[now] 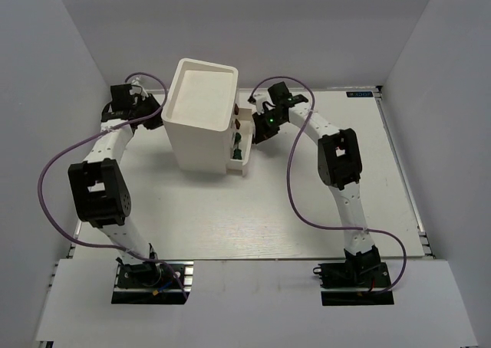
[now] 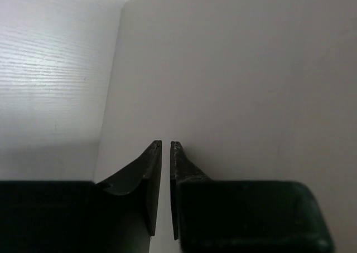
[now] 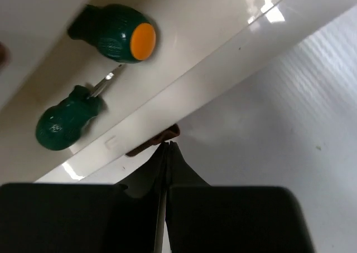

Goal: Sort the tools into containers

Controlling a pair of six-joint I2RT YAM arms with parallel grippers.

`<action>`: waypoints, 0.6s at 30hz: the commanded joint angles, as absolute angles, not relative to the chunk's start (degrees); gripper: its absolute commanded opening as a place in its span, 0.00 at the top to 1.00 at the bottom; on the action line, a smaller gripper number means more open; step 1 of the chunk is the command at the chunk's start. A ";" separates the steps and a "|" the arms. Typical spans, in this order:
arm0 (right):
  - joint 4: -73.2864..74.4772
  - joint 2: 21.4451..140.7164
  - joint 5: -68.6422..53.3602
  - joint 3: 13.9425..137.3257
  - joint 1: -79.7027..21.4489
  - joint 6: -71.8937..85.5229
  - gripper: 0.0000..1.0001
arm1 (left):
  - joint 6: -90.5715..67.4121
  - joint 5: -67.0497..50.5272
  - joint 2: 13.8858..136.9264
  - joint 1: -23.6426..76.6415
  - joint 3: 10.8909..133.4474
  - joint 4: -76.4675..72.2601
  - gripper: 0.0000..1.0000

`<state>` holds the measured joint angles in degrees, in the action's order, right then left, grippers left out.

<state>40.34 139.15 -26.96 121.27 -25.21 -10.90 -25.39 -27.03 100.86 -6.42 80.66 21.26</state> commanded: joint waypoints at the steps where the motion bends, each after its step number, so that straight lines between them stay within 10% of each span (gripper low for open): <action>1: 32.80 138.25 -37.59 123.04 -25.40 -7.31 1.00 | -21.28 -41.27 99.48 -5.28 83.06 20.21 0.77; 18: 28.20 138.97 -44.13 124.45 -25.75 -3.05 0.97 | -20.20 -32.03 97.40 -3.16 81.30 31.27 0.69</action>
<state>30.02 140.97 -42.83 122.48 -24.29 -1.91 -17.74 -34.81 101.14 -4.25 81.14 24.97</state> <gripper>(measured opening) 0.016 0.291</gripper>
